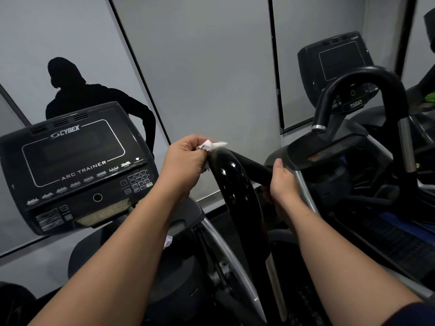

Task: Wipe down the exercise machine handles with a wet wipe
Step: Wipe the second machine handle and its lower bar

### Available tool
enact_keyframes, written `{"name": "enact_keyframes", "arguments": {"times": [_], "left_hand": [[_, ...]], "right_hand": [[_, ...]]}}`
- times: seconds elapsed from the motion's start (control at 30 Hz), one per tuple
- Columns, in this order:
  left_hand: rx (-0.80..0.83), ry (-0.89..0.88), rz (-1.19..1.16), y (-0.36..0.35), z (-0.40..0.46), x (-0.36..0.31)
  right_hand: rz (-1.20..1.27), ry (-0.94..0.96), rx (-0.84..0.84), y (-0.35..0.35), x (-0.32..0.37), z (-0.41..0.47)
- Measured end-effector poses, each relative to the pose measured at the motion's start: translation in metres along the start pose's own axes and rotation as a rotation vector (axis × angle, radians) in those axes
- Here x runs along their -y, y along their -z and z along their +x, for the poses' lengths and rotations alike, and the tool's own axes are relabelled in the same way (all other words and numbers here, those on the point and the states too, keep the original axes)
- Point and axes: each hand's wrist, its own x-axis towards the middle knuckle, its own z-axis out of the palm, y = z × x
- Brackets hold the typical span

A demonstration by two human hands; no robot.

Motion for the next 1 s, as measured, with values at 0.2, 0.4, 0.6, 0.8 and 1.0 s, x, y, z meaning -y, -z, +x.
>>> {"name": "enact_keyframes", "arguments": {"times": [0.2, 0.4, 0.6, 0.8, 1.0], "left_hand": [[0.092, -0.087, 0.067, 0.003, 0.005, -0.017], [0.170, 0.006, 0.171, -0.003, 0.024, -0.016], [0.338, -0.019, 0.205, -0.011, 0.029, -0.031], [0.407, 0.036, 0.312, -0.012, 0.038, -0.045], [0.329, 0.084, 0.387, -0.020, 0.046, -0.036]], "right_hand": [[0.183, -0.073, -0.018, -0.010, -0.006, 0.004], [0.157, -0.054, -0.021, -0.009, -0.008, 0.004], [0.169, -0.025, -0.007, -0.009, -0.009, 0.003], [0.173, -0.001, 0.014, -0.005, -0.009, 0.000], [0.139, -0.013, -0.001, -0.005, -0.015, 0.006]]}}
